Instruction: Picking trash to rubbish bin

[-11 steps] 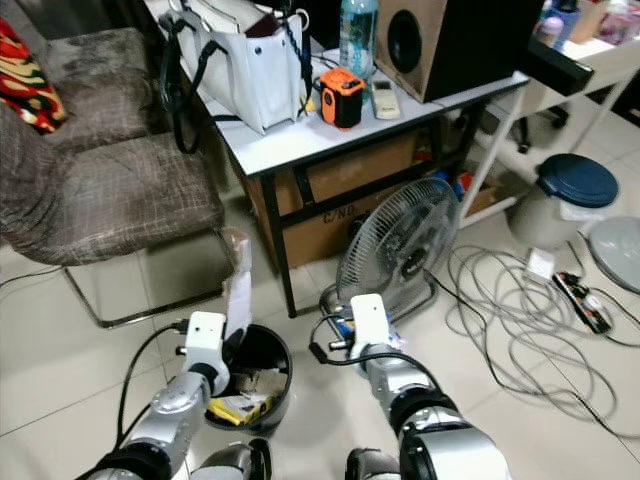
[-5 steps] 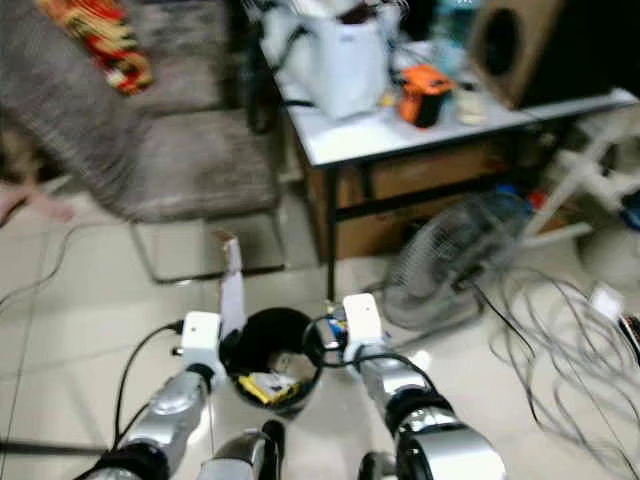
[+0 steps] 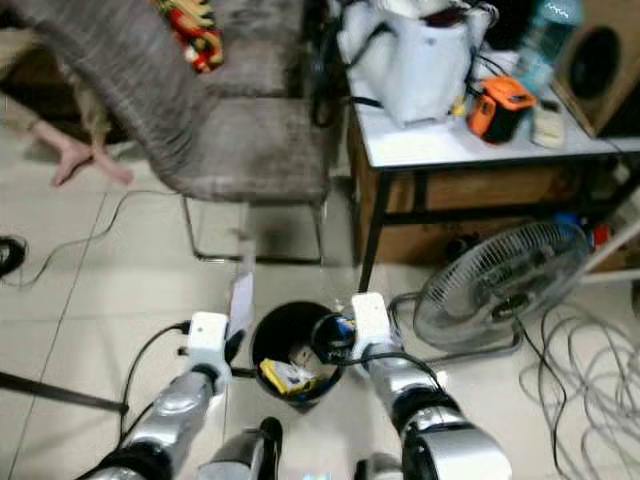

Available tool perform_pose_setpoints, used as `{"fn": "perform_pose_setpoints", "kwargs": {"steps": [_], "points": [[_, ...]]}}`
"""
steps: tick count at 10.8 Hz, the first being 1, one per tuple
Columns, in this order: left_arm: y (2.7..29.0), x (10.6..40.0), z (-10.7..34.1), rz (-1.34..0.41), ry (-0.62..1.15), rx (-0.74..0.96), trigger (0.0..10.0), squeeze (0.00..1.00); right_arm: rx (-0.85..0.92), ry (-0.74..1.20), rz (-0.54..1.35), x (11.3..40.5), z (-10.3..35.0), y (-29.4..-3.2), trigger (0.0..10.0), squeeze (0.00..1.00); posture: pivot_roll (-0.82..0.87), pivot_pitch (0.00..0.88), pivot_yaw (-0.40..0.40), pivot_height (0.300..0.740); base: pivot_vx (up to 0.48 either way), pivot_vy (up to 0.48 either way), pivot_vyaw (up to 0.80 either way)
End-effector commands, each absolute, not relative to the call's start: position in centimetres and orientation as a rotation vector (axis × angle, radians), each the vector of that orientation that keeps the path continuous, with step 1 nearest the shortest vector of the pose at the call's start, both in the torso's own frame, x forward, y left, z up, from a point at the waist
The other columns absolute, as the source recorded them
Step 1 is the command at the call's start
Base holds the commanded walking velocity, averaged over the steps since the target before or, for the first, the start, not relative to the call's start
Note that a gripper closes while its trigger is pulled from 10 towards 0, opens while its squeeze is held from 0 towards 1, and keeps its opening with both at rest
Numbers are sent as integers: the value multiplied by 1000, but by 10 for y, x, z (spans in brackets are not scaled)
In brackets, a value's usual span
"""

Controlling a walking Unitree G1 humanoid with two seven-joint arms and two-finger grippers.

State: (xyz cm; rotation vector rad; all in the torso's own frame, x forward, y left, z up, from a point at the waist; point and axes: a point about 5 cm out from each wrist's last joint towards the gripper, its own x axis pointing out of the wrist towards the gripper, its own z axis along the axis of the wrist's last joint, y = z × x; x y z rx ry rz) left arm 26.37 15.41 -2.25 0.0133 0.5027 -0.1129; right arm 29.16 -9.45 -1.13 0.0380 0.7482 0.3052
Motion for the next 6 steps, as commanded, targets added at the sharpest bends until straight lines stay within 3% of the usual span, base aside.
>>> {"fn": "perform_pose_setpoints", "kwargs": {"steps": [1,3,6], "points": [[154,261,-26,-109,525,20,10000,0,47,760,302,288,-14,-93,10000,0,-87,151,17,740,0,0,788],[154,261,-27,-107,532,32,10000,0,52,764,300,288,-15,-93,10000,0,-87,152,19,740,0,0,659],[153,262,-27,-114,537,43,10000,0,54,775,299,286,-16,-92,10000,0,-85,158,21,740,0,0,0]]}}
